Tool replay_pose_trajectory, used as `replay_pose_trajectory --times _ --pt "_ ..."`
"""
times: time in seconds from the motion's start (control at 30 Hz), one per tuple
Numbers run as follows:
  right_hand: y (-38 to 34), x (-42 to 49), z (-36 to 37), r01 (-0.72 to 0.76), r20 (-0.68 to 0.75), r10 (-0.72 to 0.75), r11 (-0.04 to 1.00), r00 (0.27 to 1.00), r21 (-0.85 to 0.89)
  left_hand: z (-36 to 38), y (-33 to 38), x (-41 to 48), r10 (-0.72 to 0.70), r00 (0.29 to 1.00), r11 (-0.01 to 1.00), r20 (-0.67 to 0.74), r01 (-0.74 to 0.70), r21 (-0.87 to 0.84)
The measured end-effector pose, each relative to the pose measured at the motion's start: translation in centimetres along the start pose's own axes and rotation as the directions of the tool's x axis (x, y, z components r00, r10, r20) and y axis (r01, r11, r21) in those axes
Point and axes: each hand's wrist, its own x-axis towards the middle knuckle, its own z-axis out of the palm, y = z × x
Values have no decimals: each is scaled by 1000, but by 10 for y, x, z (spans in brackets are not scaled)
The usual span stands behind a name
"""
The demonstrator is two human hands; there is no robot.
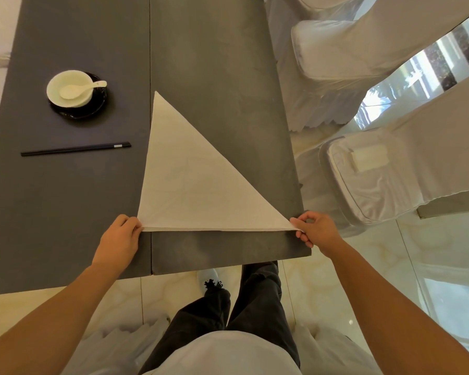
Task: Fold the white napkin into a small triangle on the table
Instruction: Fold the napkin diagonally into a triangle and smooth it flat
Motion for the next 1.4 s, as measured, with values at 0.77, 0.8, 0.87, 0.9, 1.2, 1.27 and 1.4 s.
replay_pose_trajectory --times 0.77,0.8,0.87,0.9,1.2,1.27,1.4 --pt "21 -23 38 482 229 -565 351 793 -803 -14 8 -1 120 991 985 60 -126 119" --pt "22 -23 32 478 229 -567 340 791 -810 -15 7 -3 173 984 972 39 -177 155" --pt "25 -21 25 468 216 -560 358 800 -808 -18 3 -5 284 959 934 -8 -274 230" --pt "26 -19 23 457 205 -550 371 810 -808 -19 2 -6 314 949 918 -20 -299 262" --pt "48 -27 22 353 61 -485 539 872 -765 -4 10 -34 62 997 961 -35 -50 272" --pt "50 -25 22 319 43 -451 557 891 -767 0 18 -39 -22 996 984 -82 36 176" --pt "43 -23 23 285 -15 -426 629 904 -723 4 37 -35 -144 988 978 -58 151 144"
